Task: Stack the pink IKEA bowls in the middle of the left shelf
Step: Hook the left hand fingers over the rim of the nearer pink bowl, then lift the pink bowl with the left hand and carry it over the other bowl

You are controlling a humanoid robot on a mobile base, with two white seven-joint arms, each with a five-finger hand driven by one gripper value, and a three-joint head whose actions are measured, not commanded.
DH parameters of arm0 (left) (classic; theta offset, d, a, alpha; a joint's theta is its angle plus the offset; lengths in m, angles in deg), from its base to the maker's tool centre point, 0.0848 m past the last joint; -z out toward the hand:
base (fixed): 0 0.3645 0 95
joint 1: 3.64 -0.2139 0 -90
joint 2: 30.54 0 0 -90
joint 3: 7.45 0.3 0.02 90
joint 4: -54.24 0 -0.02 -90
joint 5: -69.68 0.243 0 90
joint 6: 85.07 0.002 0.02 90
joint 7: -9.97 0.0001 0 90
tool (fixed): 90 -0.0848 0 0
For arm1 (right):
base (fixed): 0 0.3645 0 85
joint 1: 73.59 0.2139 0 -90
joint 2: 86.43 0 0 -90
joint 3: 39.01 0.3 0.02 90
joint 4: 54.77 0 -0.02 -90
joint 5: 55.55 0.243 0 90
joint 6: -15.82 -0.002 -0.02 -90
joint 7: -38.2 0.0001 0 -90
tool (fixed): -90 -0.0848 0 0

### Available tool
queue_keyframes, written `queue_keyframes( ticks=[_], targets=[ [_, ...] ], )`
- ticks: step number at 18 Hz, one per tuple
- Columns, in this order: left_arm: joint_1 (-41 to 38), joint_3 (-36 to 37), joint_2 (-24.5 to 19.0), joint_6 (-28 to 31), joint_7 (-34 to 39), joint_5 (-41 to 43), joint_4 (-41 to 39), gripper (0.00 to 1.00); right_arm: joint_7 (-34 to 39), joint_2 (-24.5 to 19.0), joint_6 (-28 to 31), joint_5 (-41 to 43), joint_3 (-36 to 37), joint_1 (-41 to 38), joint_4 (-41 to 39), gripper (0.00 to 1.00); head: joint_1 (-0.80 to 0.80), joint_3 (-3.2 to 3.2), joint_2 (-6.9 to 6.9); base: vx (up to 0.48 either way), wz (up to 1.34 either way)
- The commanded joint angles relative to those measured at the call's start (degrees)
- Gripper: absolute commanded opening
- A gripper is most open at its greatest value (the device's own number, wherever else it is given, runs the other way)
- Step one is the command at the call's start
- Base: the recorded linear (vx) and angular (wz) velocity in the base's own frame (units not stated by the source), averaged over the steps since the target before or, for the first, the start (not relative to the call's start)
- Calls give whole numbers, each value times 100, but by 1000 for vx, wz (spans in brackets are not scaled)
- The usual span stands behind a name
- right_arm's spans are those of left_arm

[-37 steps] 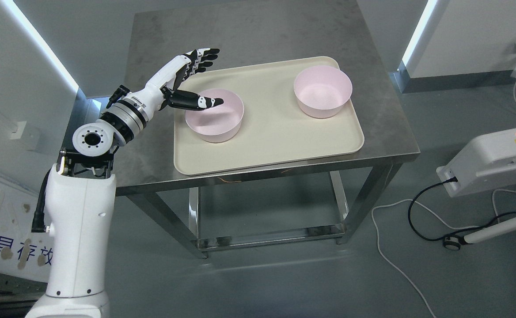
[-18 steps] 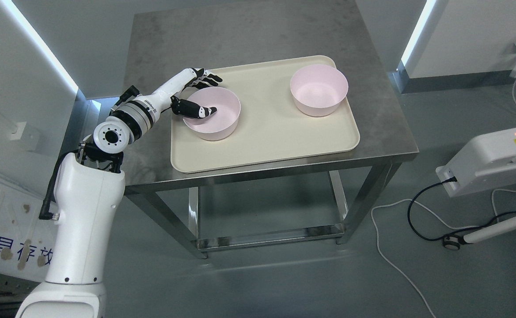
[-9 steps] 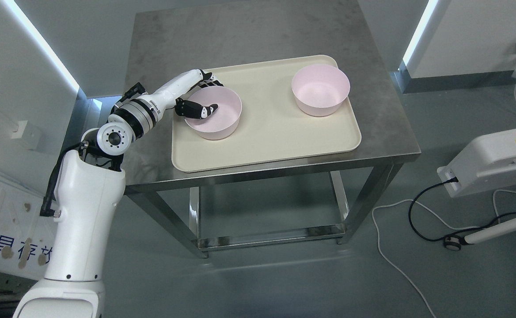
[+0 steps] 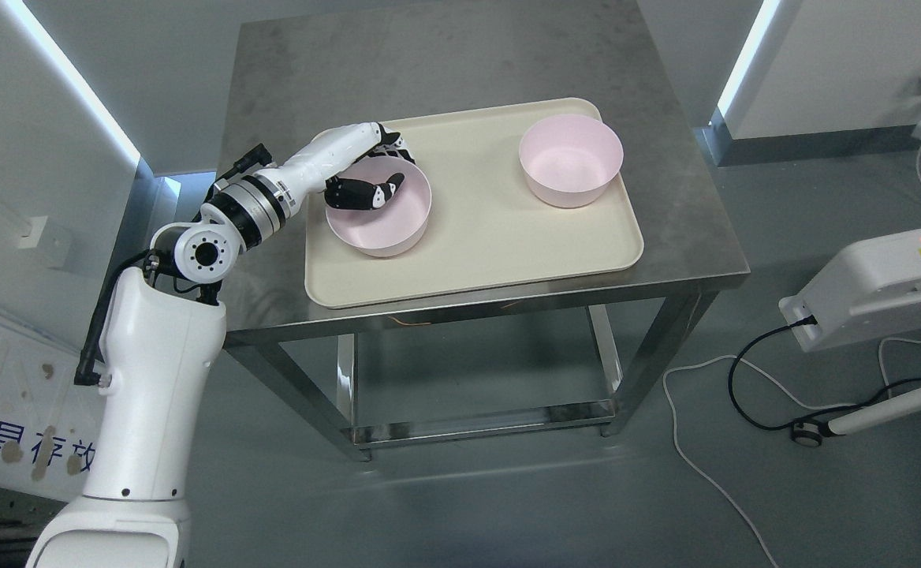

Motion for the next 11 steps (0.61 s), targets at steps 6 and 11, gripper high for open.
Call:
queue_keyframes(
  ticks=[6, 11],
  targets=[
    [435, -534, 1132, -21, -249, -245, -62, 0, -2, 100, 2, 0, 0, -8, 0, 100, 0, 0, 0, 0, 0],
    [1463, 745, 1165, 128, -390, -736, 0, 1, -2, 100, 2, 0, 0, 0, 0, 100, 0, 0, 0, 0, 0]
  ],
)
